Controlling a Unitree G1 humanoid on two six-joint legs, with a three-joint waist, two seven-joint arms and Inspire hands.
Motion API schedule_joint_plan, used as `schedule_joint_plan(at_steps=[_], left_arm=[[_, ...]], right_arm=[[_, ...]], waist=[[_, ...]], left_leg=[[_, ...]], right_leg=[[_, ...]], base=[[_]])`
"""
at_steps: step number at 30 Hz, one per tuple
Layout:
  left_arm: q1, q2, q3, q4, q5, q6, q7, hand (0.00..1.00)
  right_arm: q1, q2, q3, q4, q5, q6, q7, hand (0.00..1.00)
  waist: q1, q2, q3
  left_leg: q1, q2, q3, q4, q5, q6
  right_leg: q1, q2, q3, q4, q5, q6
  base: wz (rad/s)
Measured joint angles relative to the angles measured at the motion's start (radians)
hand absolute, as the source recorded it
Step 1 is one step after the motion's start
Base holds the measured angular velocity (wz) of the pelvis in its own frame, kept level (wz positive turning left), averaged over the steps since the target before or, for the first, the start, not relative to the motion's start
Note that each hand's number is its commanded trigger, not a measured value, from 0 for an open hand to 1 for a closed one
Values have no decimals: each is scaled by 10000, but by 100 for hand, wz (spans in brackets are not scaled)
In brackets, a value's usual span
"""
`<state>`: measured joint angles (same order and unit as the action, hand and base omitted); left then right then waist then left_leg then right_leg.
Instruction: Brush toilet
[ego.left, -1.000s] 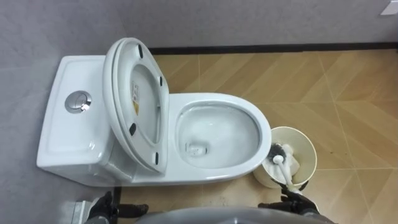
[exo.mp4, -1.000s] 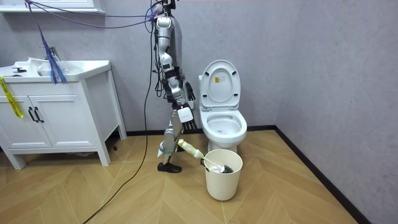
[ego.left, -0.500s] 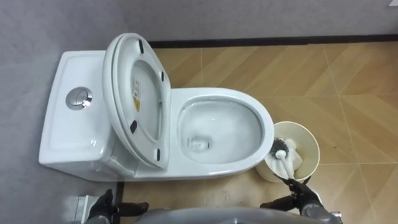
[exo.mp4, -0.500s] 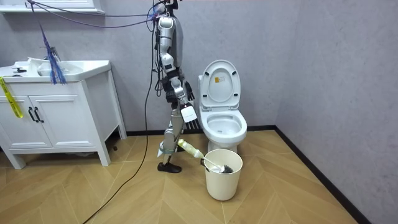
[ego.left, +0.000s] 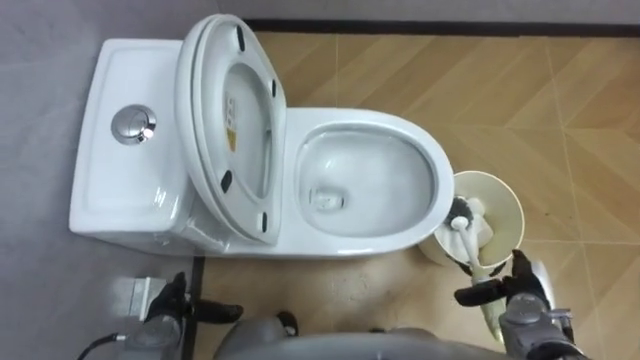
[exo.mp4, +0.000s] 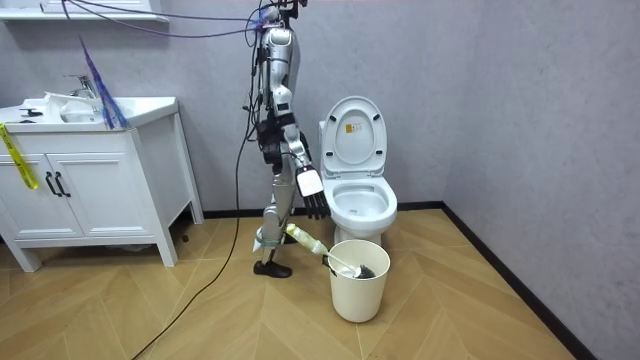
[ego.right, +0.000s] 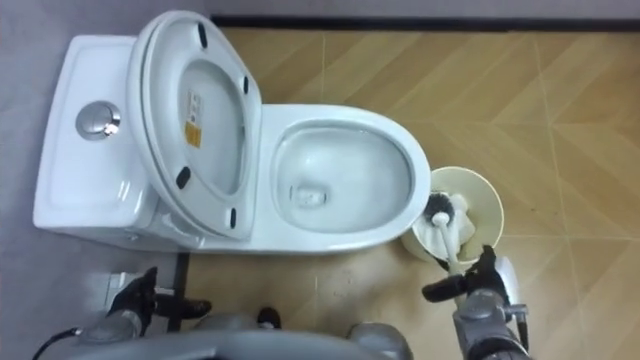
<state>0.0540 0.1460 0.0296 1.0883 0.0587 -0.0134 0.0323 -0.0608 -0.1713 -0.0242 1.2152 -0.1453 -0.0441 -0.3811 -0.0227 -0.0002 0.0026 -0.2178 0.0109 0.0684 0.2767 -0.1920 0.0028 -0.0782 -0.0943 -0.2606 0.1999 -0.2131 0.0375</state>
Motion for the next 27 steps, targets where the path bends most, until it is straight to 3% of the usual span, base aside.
schedule_joint_plan(at_steps=[4,7,12,17,19,24,27], left_arm=[[-475,-21,-172,43,-113,-15,0,0],[-1124,10,-429,197,-294,-21,11,0],[-2148,-31,-1029,86,-569,-104,44,0],[-2658,-151,-1530,-407,-680,-71,122,0],[-2882,-210,-1688,-582,-702,-72,260,0],[-3216,-200,-2433,-1663,-684,-73,440,0],[-3253,-127,-2848,-2338,-676,-74,468,0]], right_arm=[[-216,-64,-96,103,15,-20,-603,0],[-777,-331,-121,598,313,-95,-781,0],[-1704,-532,-176,773,665,-97,-1156,0],[-2323,-776,-81,1016,731,188,-1216,0],[-2453,-911,-51,1027,893,221,-1299,0],[-2885,-1549,413,1008,1619,284,-1412,0],[-3078,-1784,677,1001,1856,402,-1533,0]], waist=[[6,29,38],[17,48,113],[69,-36,307],[136,-52,348],[128,-71,388],[171,-53,500],[324,-40,510]], left_leg=[[-676,-23,-58,194,88,55],[-1380,-56,-72,415,151,154],[-2767,-48,50,1082,207,251],[-4244,-69,115,1926,229,297],[-4742,-95,157,2180,213,454],[-6249,-243,276,3044,257,600],[-6999,-188,288,3573,242,620]], right_leg=[[-686,-91,-163,349,-1,1],[-1451,-176,-164,761,-6,8],[-3061,-372,16,1784,-61,22],[-4642,-588,135,2903,-219,-22],[-5211,-745,146,3401,-421,-20],[-6884,-1195,231,4952,-875,-77],[-7675,-1174,403,5497,-974,-137]], base=[[10],[4],[-7],[0],[12],[18],[2]])
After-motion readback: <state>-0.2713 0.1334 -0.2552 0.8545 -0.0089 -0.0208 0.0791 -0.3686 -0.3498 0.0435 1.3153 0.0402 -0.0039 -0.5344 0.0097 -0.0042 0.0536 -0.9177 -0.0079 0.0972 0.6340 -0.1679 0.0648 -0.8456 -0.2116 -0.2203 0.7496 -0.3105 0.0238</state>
